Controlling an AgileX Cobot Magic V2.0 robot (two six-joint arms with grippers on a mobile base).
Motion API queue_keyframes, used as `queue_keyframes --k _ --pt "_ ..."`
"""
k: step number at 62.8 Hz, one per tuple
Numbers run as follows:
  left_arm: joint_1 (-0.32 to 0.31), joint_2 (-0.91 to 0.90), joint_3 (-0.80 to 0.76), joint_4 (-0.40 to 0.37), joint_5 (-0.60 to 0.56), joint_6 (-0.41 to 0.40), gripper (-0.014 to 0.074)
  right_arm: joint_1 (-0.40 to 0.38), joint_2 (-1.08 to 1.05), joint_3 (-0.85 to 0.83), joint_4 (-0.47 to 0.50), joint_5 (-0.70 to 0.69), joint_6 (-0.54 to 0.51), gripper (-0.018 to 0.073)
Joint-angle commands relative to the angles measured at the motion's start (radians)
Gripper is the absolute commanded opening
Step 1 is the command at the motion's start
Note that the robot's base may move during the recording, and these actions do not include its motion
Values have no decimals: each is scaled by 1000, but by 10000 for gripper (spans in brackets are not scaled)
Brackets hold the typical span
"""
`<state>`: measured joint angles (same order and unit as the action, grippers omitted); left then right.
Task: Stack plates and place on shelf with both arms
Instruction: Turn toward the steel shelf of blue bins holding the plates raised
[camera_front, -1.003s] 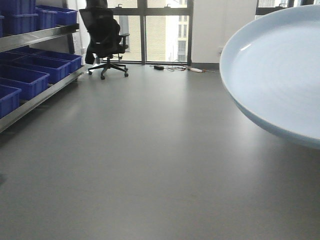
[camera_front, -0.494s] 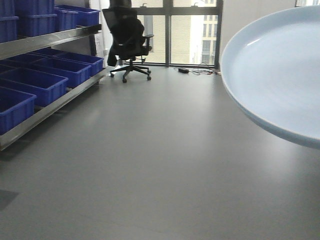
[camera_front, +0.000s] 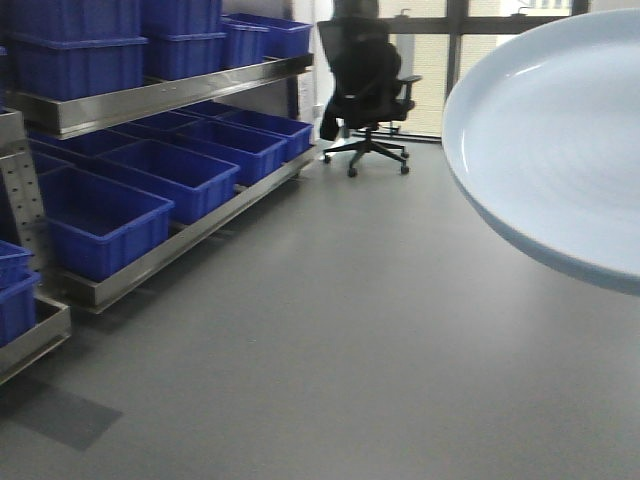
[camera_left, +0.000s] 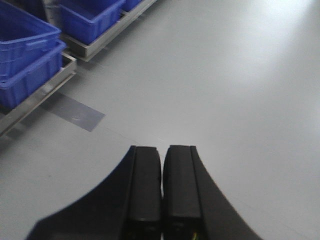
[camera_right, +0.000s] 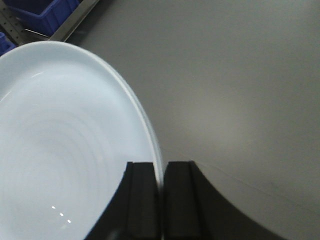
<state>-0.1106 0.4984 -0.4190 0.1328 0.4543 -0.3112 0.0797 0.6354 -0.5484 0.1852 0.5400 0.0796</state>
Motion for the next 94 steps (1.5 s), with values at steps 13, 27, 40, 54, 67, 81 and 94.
queue_keyframes --k 13,27,40,54,67,81,94 --pt "4 2 -29 4 -77 -5 92 -7 -2 -33 9 -86 -4 48" --pt "4 2 -29 4 -77 -5 91 -7 -2 -33 9 -87 -4 48" --pt "4 2 -29 4 -77 -5 92 -7 -2 -33 9 -87 -4 48" --pt "4 2 -29 4 -77 -5 92 -7 -2 -33 9 -87 -4 48" --pt "4 2 -29 4 -77 -5 92 -7 -2 -33 9 -86 -4 48" --pt "4 2 -29 4 -77 -5 92 -7 -2 -33 9 -86 -4 48" --pt "4 2 -29 4 -77 -5 91 -7 -2 -33 9 -86 -4 48"
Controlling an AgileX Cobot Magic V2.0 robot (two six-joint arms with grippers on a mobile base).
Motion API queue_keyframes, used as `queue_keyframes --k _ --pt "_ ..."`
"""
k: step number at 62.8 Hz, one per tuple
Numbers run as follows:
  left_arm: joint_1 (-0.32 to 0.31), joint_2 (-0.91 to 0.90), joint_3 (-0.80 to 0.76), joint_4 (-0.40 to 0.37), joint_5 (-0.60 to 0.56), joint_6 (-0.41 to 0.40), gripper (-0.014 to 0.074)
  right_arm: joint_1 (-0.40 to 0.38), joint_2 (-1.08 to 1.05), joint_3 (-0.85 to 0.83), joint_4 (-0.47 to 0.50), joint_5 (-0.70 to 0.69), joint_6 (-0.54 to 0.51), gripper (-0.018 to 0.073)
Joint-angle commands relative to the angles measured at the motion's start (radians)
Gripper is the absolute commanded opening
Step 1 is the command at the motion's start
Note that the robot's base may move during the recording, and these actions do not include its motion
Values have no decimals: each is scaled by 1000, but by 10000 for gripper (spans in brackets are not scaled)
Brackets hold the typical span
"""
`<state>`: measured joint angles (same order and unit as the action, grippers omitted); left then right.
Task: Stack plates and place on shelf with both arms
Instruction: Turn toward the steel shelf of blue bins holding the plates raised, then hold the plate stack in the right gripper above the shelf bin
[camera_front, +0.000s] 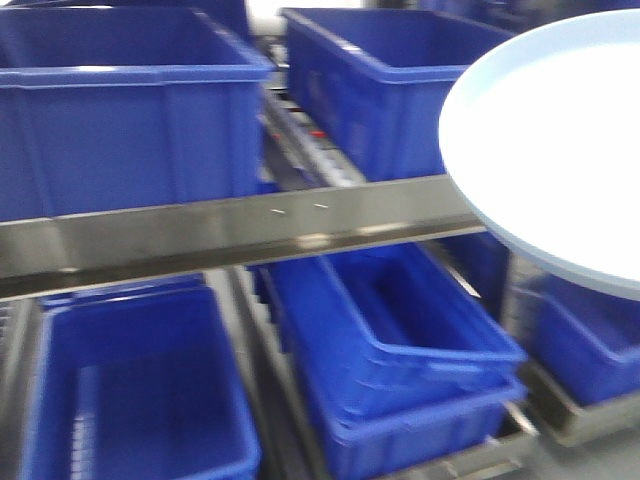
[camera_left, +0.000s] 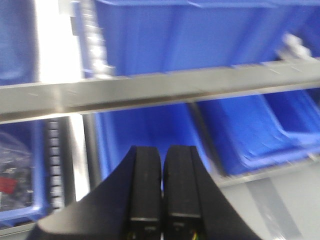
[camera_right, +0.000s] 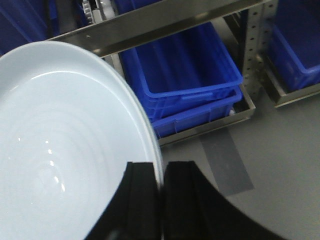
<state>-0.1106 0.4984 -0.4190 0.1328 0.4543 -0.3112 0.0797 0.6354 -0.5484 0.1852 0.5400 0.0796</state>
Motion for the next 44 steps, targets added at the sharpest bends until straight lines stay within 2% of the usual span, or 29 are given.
queue_keyframes --k 1,44 --pt "4 2 -29 4 -77 -5 92 -7 -2 -33 9 -86 -4 48" --pt "4 2 -29 4 -77 -5 91 -7 -2 -33 9 -87 -4 48"
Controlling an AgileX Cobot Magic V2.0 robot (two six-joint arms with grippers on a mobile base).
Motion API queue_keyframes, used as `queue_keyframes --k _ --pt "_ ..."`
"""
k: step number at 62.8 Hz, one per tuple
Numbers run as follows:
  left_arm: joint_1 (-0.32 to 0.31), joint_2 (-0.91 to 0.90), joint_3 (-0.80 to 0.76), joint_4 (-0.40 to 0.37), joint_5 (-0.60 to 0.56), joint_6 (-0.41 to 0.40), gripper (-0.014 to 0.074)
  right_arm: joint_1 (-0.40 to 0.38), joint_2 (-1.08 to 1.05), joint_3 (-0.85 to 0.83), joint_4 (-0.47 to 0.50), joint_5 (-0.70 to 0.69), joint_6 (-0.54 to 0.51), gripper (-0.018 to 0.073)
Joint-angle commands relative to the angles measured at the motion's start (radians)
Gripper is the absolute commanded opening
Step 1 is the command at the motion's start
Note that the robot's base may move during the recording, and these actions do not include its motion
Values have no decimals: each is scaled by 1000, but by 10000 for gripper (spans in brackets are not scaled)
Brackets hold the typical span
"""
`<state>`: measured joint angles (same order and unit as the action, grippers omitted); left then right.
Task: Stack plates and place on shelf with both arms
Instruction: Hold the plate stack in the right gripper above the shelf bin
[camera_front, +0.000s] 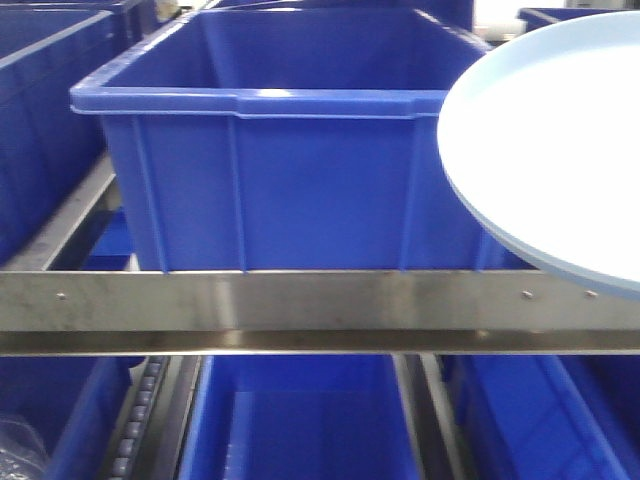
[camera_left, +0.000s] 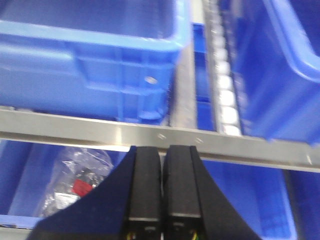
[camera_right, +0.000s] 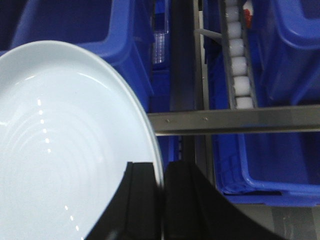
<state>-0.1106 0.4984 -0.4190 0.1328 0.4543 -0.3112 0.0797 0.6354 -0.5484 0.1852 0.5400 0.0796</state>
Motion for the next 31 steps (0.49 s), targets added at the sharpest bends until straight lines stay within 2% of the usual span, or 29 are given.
queue_keyframes --k 1,31 --pt "4 2 -29 4 -77 -5 92 -7 -2 -33 9 -87 -4 48" --pt "4 2 -29 4 -77 -5 92 -7 -2 -33 9 -87 -4 48"
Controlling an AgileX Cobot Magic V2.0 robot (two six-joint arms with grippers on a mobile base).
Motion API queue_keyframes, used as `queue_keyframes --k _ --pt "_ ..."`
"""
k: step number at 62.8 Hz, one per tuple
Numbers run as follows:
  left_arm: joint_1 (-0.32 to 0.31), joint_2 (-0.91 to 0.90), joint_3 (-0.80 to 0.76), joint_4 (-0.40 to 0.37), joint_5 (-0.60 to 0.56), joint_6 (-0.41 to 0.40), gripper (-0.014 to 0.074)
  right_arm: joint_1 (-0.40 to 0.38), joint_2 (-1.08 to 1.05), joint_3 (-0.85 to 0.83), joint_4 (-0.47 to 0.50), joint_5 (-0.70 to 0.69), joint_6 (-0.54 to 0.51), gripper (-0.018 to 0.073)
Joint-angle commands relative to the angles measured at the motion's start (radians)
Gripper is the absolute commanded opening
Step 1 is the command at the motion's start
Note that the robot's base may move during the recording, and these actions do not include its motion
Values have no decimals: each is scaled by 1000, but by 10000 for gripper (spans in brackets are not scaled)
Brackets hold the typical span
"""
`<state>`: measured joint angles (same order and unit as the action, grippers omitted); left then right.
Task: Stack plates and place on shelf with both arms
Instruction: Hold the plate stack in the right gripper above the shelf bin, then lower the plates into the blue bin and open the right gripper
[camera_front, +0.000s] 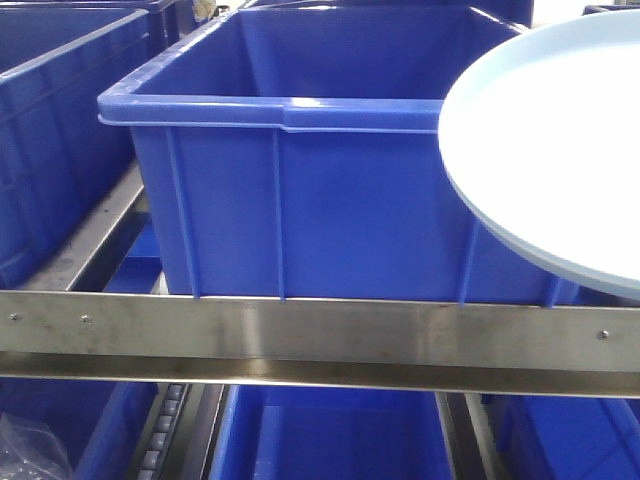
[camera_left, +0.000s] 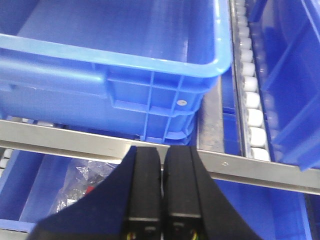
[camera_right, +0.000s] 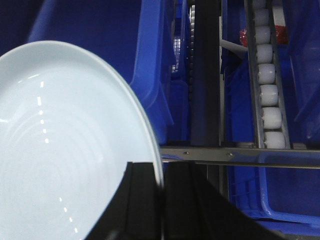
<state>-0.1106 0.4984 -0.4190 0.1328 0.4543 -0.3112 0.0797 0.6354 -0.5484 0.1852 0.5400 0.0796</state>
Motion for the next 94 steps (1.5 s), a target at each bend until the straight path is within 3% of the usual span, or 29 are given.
queue_keyframes --k 1,65,81,94 --pt "4 2 -29 4 -77 -5 92 -7 -2 -33 9 -87 -4 48" --pt "4 2 -29 4 -77 -5 91 -7 -2 -33 7 -93 -5 48" --pt "4 2 -29 4 -77 -5 92 -7 2 -33 26 -226 -5 48" --pt "4 2 -29 4 -77 -5 91 -7 72 -97 127 -289 -5 48"
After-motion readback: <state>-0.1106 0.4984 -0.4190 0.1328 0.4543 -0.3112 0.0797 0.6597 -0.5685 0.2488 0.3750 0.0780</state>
